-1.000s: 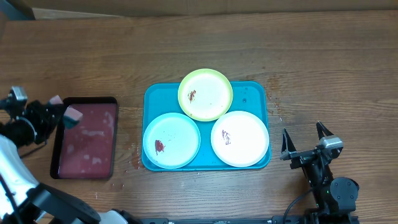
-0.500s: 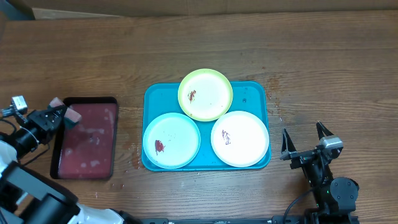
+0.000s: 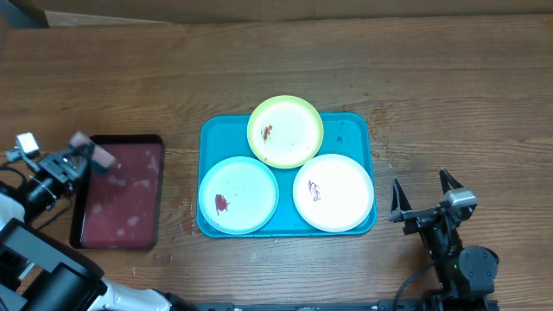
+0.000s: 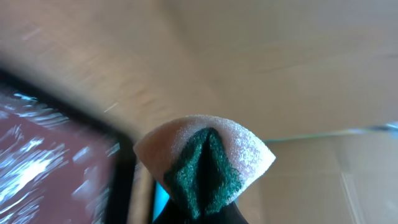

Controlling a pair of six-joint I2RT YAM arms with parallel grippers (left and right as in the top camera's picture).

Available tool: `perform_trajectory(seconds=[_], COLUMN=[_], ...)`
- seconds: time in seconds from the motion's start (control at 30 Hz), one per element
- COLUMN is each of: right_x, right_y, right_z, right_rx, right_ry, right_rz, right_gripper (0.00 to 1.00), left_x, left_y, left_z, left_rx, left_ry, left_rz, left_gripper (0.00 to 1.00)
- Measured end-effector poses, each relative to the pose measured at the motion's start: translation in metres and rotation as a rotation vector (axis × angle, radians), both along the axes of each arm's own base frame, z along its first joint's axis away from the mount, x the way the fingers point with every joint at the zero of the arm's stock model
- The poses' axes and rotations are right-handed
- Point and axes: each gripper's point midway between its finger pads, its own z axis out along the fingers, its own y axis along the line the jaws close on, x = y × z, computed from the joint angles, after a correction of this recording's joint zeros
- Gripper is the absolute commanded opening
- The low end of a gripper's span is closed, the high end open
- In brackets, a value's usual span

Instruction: Clean dirty plates on tray and stack at the side

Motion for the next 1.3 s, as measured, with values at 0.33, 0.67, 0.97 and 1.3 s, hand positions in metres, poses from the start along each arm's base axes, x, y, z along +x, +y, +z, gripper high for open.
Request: perform_trajectory(seconds=[0.33,0.67,0.97,1.3], right_x=[0.000,0.000,0.000,0.000], right_y=[0.000,0.000,0.000,0.000], right_z=[0.000,0.000,0.000,0.000], right_rx=[0.001,0.000,0.000,0.000], right_ry=[0.001,0.000,-0.001,0.000], right_rz=[0.000,0.000,0.000,0.000], right_gripper=[1.00,1.00,1.00,1.00], left_x=[-0.009,-0.020,-0.011,-0.004], left_y=[0.006,0.012,-0.008,0.012], left_z=[-0.032,-0.032,-0.047,-0.068], left_rx=[0.118,0.401,0.734,0.792], left_ry=[0.187,0.417,0.636,0.708], left_rz=[0.011,0.027,-0.034,0.066], left_gripper=[0.04,0.04,0.04,0.04])
